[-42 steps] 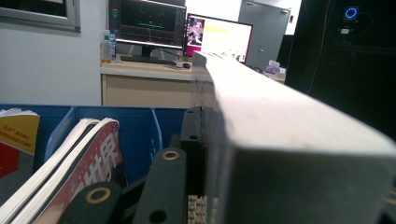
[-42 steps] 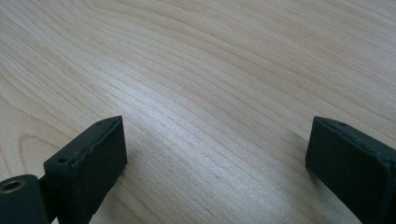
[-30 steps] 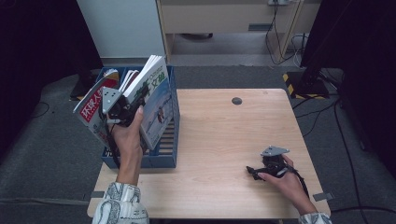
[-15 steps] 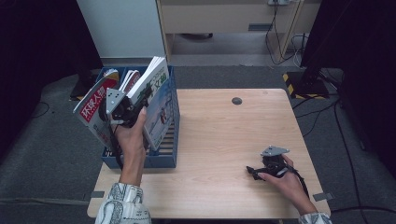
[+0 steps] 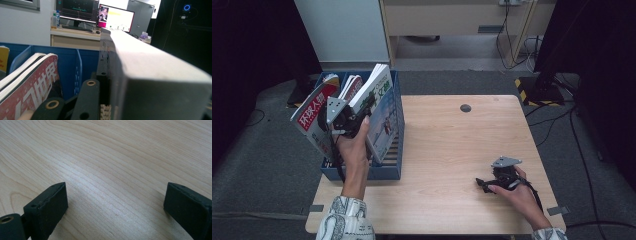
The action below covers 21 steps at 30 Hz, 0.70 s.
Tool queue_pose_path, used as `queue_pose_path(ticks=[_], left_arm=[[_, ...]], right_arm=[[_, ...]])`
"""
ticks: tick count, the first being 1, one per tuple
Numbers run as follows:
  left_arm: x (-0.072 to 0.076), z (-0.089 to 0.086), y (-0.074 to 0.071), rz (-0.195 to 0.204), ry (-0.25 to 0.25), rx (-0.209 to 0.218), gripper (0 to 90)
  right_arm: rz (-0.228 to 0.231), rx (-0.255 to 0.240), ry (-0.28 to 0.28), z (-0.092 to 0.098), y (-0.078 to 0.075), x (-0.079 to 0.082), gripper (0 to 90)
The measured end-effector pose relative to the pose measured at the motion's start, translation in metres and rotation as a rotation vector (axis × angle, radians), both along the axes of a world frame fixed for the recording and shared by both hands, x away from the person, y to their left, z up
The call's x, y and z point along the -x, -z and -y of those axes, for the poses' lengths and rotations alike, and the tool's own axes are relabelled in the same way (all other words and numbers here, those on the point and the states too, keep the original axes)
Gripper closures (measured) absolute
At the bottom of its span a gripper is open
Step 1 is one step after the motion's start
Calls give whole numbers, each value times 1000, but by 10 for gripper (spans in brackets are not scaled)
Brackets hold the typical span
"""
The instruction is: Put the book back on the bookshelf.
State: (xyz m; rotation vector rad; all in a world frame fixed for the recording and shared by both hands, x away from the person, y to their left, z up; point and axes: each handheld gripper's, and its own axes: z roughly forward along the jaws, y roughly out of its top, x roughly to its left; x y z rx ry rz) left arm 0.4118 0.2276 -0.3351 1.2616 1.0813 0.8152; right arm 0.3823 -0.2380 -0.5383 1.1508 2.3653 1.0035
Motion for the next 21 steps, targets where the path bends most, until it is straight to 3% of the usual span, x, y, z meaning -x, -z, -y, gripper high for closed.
queue_pose_path(ticks=[21], left_arm=[[-8, 3, 18, -29, -12, -14, 734]], right_arm=[[-2, -1, 1, 0, 0, 0, 56]])
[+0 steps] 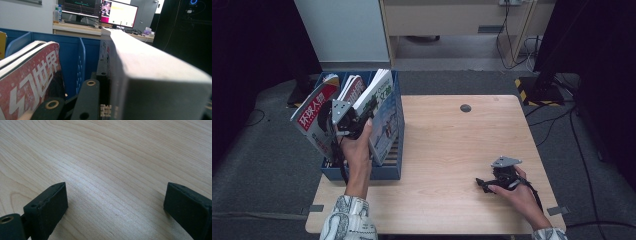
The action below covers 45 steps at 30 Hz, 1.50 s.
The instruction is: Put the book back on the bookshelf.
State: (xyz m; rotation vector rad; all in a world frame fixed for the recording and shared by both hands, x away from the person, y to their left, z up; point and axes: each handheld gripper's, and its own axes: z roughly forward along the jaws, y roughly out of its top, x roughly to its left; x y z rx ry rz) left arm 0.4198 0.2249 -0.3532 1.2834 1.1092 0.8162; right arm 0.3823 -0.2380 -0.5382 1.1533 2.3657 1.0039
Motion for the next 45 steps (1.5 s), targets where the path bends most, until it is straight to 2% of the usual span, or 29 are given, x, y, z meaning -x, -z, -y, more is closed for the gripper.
queue_pose_path(ticks=[10, 19, 27, 45], left_arm=[[-3, 0, 7, -13, -3, 1, 734], [-5, 5, 12, -17, -4, -34, 734], [-8, 6, 16, -28, 2, -11, 734], [-12, 6, 24, -32, 4, -12, 733]], right_arm=[[0, 0, 0, 0, 0, 0, 56], [2, 1, -1, 0, 0, 0, 56], [0, 0, 0, 0, 0, 0, 56], [0, 0, 0, 0, 0, 0, 56]])
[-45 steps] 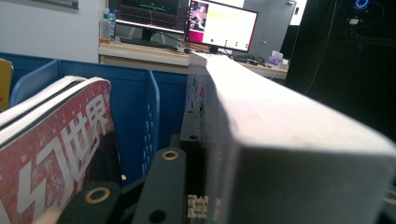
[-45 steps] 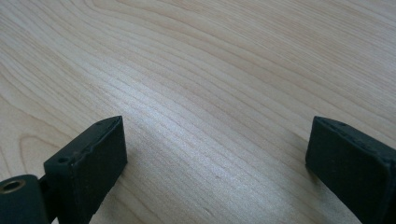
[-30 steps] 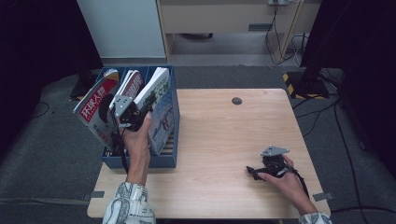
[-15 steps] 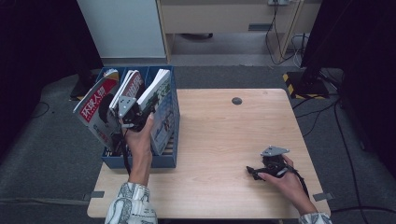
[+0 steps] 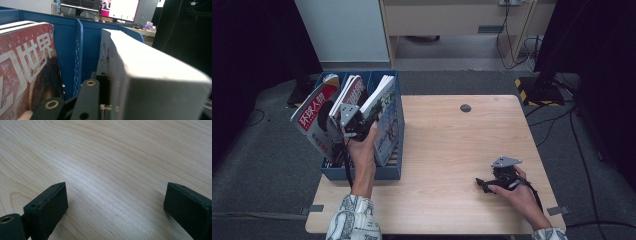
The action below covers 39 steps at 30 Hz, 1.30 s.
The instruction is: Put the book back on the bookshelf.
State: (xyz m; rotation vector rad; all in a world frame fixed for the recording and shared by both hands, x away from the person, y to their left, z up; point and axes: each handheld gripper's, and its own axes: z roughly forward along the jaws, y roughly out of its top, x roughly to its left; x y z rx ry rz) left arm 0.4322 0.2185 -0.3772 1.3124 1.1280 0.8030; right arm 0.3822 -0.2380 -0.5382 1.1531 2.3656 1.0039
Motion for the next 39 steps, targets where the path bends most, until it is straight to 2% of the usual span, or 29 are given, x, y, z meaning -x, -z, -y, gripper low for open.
queue_pose_path(ticks=[39], left_arm=[[-10, -1, 5, 39, 3, 25, 728]], right_arm=[[1, 1, 0, 1, 0, 0, 56]])
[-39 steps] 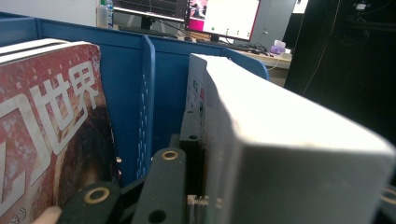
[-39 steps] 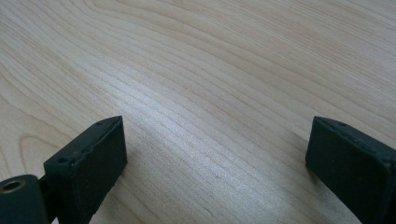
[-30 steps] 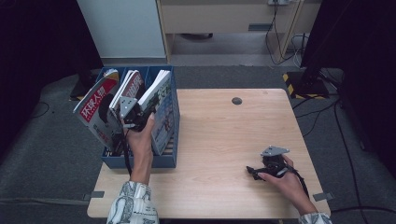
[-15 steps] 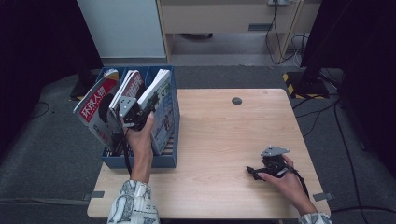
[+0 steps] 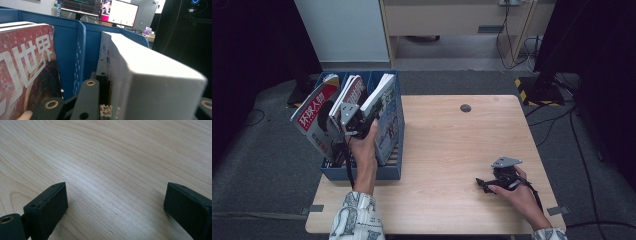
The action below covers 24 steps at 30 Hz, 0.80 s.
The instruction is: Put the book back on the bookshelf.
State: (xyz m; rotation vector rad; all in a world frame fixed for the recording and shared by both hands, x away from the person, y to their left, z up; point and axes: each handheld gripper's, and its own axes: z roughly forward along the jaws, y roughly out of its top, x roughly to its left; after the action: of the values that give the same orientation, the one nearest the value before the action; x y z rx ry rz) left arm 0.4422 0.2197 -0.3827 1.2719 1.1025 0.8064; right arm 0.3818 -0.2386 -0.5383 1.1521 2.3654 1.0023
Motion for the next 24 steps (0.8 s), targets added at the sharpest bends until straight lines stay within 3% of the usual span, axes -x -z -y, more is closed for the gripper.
queue_pose_path(ticks=[9, 20, 24], left_arm=[[-1, -5, 4, 10, -5, 6, 725], [2, -11, 12, 18, -32, 42, 720], [3, -13, 12, 17, -39, 34, 718]], right_arm=[[2, 1, 0, 0, 0, 0, 57], [1, 1, 2, 0, 0, 0, 57], [2, 1, 2, 0, 0, 0, 56]])
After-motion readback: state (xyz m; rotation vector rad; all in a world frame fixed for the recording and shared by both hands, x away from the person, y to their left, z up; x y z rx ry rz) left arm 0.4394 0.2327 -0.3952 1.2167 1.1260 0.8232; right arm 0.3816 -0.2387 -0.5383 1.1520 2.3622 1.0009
